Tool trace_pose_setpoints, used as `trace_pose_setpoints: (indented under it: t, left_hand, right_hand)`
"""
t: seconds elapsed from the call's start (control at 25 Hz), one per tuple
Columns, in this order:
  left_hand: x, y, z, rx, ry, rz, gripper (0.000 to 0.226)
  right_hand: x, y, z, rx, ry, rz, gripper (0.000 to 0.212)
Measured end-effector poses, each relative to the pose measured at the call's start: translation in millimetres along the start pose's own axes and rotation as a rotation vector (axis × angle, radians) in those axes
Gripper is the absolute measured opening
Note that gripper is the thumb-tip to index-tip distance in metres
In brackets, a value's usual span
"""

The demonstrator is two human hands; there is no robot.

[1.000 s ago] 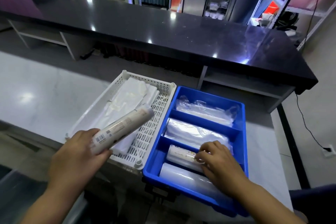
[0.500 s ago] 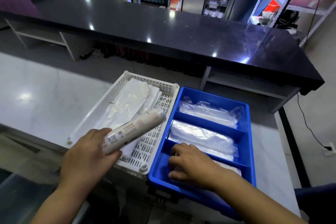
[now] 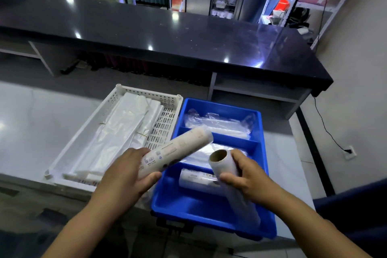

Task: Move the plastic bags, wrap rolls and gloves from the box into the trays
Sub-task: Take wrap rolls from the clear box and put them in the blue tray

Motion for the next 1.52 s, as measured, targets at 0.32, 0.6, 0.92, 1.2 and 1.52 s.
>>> trace_pose_setpoints:
  t: [0.32,0.6,0.92,1.2,1.52]
  left_hand:
    - [-2.9,78.9,56.6,-0.081,0.265,-0.254,0.059]
    - [-11.3,112.7,64.9,0.010,0.272,-0.348,0.054]
    - [-13.1,122.5,61.4,-0.157,0.268,-0.382,0.055]
    - [-12.5,126.8,58.8,-0.073,0.212,-0.369,0.029]
    - [-14.0,15.7,2.2,0.012,-0.067,0.030,0.012]
  right_hand:
    - [64.7,-116.1,-26.7,-0.250,-0.215,0.632,0.024]
    - [73.0,-112.9,-18.9,-0.182,-0.170,0.687,0.021]
    - [67.0,-103.6,-13.1,-0.183,-0.134,0.634,0.038]
    - [52.9,-91.9,-27.8,-0.123,-0.143,0.574,0.039]
    - [-1.3,14.2,-46.2,0.619,-0.117,0.198,0.052]
Point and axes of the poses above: each hand's wrist, its own x-axis away from the middle knuckle, its own y-axis out of the palm, z = x × y, the point moved 10 cm from there along -x, towards the middle knuckle, and after that the axes turned 5 degrees about -z, right-handed, at the moved point
